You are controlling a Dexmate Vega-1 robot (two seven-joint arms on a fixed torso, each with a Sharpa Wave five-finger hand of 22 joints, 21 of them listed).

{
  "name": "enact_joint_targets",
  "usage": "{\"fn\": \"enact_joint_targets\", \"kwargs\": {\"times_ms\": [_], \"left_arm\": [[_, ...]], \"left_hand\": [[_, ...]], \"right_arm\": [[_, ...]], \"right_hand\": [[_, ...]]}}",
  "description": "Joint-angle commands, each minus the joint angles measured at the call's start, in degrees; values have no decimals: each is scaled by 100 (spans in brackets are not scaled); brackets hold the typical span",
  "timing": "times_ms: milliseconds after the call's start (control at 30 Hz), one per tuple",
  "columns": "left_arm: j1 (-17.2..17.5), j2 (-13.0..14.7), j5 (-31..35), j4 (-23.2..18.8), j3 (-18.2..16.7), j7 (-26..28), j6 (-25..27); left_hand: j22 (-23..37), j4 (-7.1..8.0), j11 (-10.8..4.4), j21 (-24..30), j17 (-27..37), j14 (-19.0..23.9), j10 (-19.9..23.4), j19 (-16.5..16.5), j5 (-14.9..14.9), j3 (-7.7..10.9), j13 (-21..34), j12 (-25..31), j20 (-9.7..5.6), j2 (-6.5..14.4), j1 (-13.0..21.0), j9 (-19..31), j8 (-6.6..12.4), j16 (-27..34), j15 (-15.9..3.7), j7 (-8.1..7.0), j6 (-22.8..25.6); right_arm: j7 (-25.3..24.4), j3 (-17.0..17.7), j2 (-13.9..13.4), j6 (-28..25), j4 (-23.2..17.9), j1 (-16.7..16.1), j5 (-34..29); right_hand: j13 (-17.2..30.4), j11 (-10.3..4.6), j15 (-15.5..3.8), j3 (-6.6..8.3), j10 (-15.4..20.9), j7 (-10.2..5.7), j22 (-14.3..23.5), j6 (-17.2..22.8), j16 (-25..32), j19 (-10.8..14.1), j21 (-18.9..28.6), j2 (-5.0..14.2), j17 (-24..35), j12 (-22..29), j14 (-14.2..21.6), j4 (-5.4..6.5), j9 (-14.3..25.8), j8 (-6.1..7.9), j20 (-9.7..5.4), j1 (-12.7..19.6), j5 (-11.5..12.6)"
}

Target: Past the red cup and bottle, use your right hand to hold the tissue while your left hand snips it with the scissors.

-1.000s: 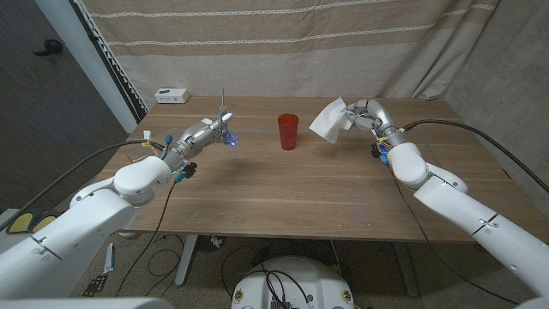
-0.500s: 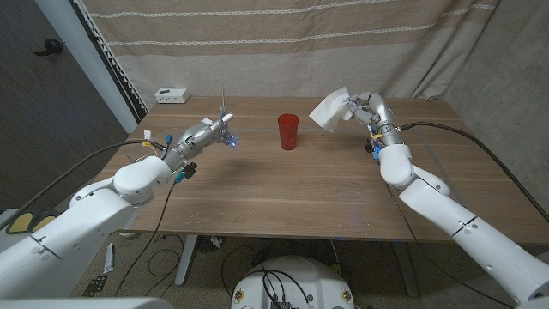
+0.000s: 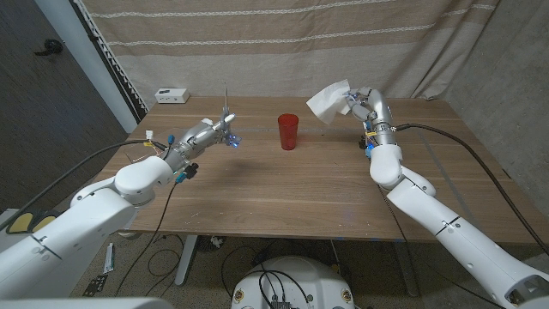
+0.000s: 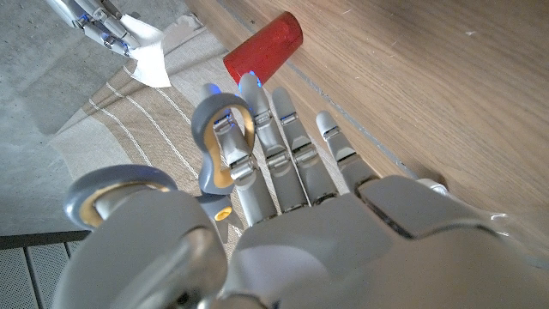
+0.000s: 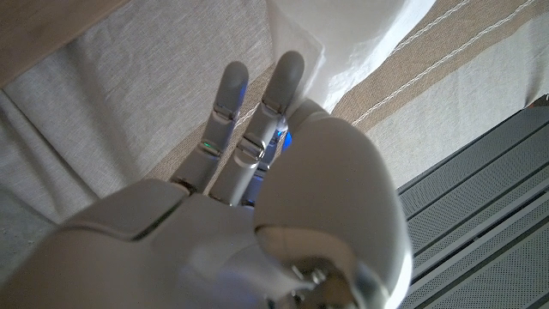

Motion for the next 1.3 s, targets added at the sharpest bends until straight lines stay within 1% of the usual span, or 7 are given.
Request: {"fn": "enact_joint_targets", "kwargs": {"times_ms": [33,233,300,400,467,967,1300], "left_arm": [[-13,-44,-270,6,44,-90,89],[-58,-10,-229,15,95,-124,30],[-60,34,-66,-13,151,-108,-45],[-68,22,-152,-31,181,-168,-37],[-64,25,-161,-36,193,-170,-38],[-182,31,-373,-13,373,-354,-24],[-632,-160,-438,306,779,-658,-161]], "left_hand": [[13,47,-304,-14,8,-6,286,29,21,-8,19,38,-23,-2,63,21,-5,-20,-644,141,-120],[13,48,-304,-18,7,-7,273,27,22,-9,18,40,-24,-4,66,28,-6,-20,-640,137,-134],[17,50,-289,15,6,-3,253,117,22,-9,32,47,-81,-4,68,26,-13,-17,-626,152,-152],[33,52,-300,54,5,1,268,204,23,-8,3,42,-182,-1,70,33,-4,-15,-633,163,-142],[46,54,-310,65,5,6,280,216,23,-8,-11,42,-196,0,69,34,-5,-12,-634,150,-146],[100,65,-276,85,2,3,268,185,24,-6,-13,57,-188,7,67,33,-1,-11,-635,153,-139],[126,70,-289,95,1,1,282,165,25,-6,-11,75,-193,9,68,30,8,-11,-640,163,-115]], "right_arm": [[-311,-111,317,208,321,176,-173],[-494,-168,392,533,599,311,-324],[-528,-156,416,630,652,328,-319],[-585,-137,463,710,705,342,-316],[-626,-139,485,778,745,351,-338],[-1008,-192,892,1122,1211,573,-391],[-1351,-271,1063,1359,1564,771,-601]], "right_hand": [[37,-128,-2,26,265,20,-27,83,-16,63,41,-9,18,205,77,-34,-10,-30,-649,-36,61],[0,-162,-2,29,341,10,-112,147,-33,99,60,-54,13,201,135,-78,-41,-37,-649,-83,86],[-111,-197,-2,41,491,-13,-180,219,-32,151,86,-94,29,176,195,-137,-76,-39,-660,-96,113],[-107,-196,-1,45,513,-38,-210,243,-41,160,89,-102,26,182,211,-148,-90,-42,-659,-113,123],[-105,-185,-1,47,514,-41,-230,240,-46,173,99,-108,26,180,226,-159,-100,-52,-661,-125,129],[-91,-187,-1,79,595,-30,-396,311,-55,229,125,-141,63,191,345,-228,-173,-77,-657,-210,181],[-85,-176,0,106,652,-9,-504,361,-84,285,158,-167,70,195,394,-277,-218,-85,-655,-264,229]]}}
